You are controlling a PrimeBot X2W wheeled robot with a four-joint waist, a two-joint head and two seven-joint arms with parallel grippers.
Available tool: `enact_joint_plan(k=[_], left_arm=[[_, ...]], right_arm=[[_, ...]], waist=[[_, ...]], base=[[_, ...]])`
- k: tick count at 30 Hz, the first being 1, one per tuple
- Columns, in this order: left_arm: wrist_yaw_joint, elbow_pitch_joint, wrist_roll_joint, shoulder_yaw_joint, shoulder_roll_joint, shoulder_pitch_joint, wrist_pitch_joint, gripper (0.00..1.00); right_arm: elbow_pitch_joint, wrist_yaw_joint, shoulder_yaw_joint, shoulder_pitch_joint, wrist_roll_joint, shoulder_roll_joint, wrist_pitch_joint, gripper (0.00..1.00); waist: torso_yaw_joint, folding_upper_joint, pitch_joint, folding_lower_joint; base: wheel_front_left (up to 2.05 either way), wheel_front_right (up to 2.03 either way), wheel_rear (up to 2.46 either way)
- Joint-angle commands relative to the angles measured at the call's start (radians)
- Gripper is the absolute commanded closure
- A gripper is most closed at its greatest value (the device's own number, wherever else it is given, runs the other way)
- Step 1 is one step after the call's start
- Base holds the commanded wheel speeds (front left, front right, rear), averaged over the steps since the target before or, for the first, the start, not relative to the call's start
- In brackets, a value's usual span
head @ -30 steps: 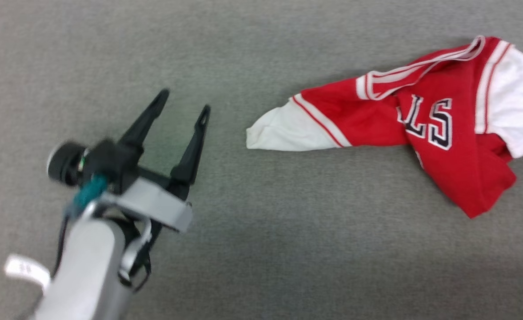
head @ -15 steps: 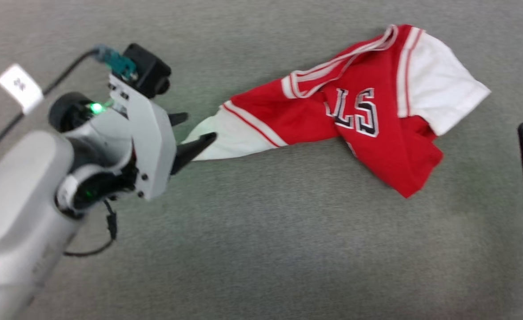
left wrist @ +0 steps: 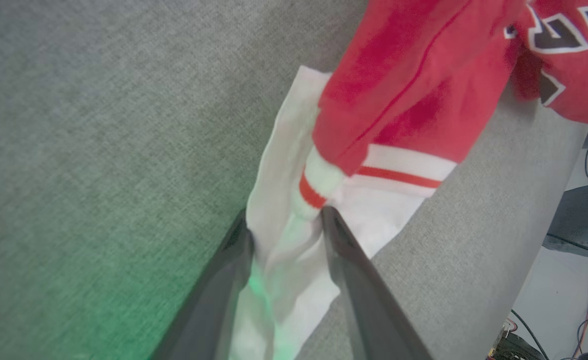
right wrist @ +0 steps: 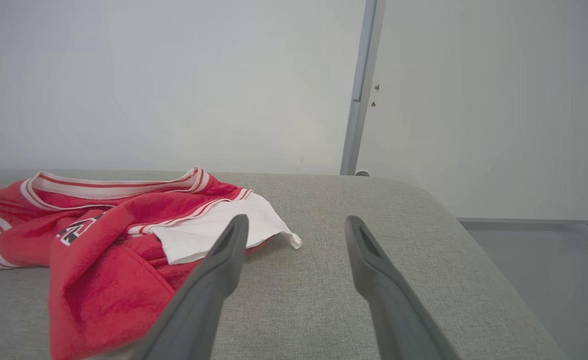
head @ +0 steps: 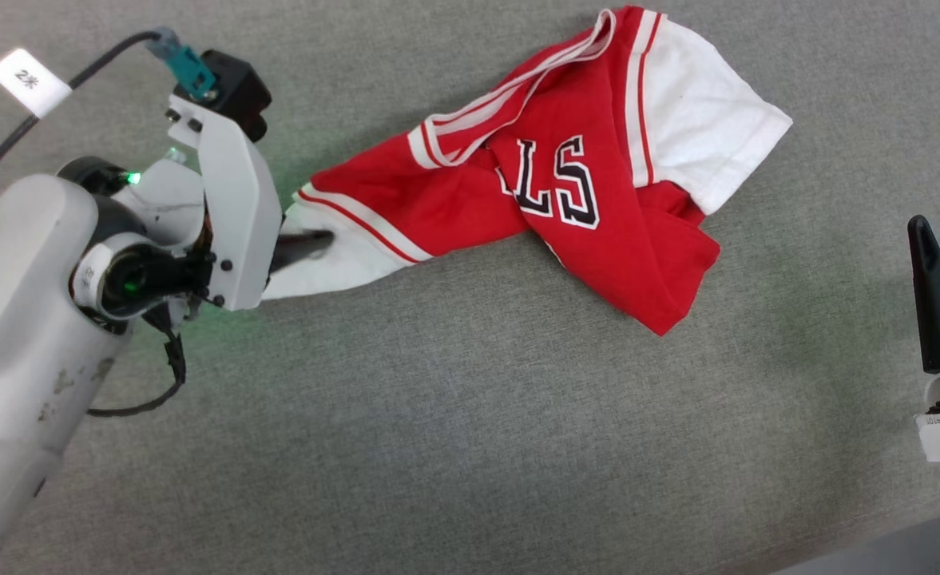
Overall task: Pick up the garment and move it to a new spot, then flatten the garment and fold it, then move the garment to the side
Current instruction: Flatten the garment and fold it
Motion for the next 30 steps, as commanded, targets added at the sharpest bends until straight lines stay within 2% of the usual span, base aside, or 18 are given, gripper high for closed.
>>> enact_joint_plan(k=[1,5,10,16,20,26,30], left_arm=[[0.001,0.009,-0.005,-0.011,-0.003,0.005,-0.002,1.0],[0.001,0.012,-0.014,-0.024,0.001,-0.008,-0.024,1.0],[0.001,-0.013,-0.021,-0.042,0.0,-0.043,-0.048,1.0],[0.001,-0.051,-0.008,-0.085,-0.026,-0.103,-0.074,1.0],[0.001,-0.066,-0.008,-0.125,-0.047,-0.139,-0.09,1.0],[0.002,-0.086,-0.021,-0.179,-0.059,-0.183,-0.112,1.0],[0.003,-0.096,-0.026,-0.209,-0.059,-0.212,-0.122,1.0]], right_arm=[[-0.002,-0.001,-0.003,0.009,0.003,0.006,-0.004,0.0],[0.002,-0.002,0.015,-0.008,0.036,-0.007,-0.005,0.0],[0.054,-0.002,0.114,-0.152,0.13,-0.112,0.033,0.0],[0.172,-0.001,0.291,-0.462,0.272,-0.282,0.223,0.0],[0.251,-0.002,0.424,-0.65,0.381,-0.357,0.385,0.0],[0.352,-0.001,0.607,-0.837,0.522,-0.405,0.565,0.0],[0.403,-0.001,0.711,-0.927,0.542,-0.429,0.62,0.0]], waist=[[-0.005,-0.0001,0.006,0.0],[0.008,-0.0001,0.01,0.0],[0.036,-0.0001,0.039,0.0],[0.098,-0.0001,0.104,0.0],[0.146,-0.0001,0.142,0.0],[0.198,-0.0001,0.185,0.0],[0.218,-0.0001,0.214,0.0]], base=[[0.0,0.0,0.0],[0.0,0.0,0.0],[0.0,0.0,0.0],[0.0,0.0,0.0],[0.0,0.0,0.0],[0.0,0.0,0.0],[0.0,0.0,0.0]])
